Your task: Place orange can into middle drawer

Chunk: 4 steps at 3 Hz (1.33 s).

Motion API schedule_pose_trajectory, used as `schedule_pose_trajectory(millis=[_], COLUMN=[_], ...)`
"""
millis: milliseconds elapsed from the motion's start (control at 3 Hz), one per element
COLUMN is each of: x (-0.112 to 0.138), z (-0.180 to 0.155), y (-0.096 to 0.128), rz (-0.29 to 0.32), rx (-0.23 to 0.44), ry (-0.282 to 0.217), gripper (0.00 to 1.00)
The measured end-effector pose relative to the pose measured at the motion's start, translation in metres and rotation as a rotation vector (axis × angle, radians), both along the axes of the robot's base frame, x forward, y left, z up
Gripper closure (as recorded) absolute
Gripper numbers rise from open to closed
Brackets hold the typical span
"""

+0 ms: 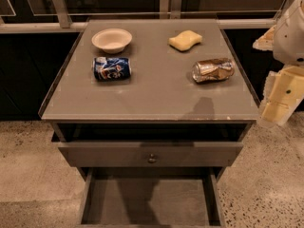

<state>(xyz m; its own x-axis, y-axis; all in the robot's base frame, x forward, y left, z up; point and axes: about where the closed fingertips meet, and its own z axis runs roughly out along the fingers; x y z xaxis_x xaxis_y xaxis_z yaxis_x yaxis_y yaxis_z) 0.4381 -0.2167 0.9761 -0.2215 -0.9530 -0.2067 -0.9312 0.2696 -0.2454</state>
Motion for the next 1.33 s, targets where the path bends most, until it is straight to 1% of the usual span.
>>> schedule_pose_trajectory(millis=[333,667,1000,1333], x=[0.0,0.014,0.05,0.087], z=[0.0,0.001,-0.004,-0.015], y=[0.0,-0.005,-0.009,-0.01], rz=[0.0,0.002,0.032,0.053], rx=[0.0,0.025,0.08,0.143], ry=[0.0,-0.021,-0.035,-0.015], gripper=[0.0,0.0,0.0,0.0])
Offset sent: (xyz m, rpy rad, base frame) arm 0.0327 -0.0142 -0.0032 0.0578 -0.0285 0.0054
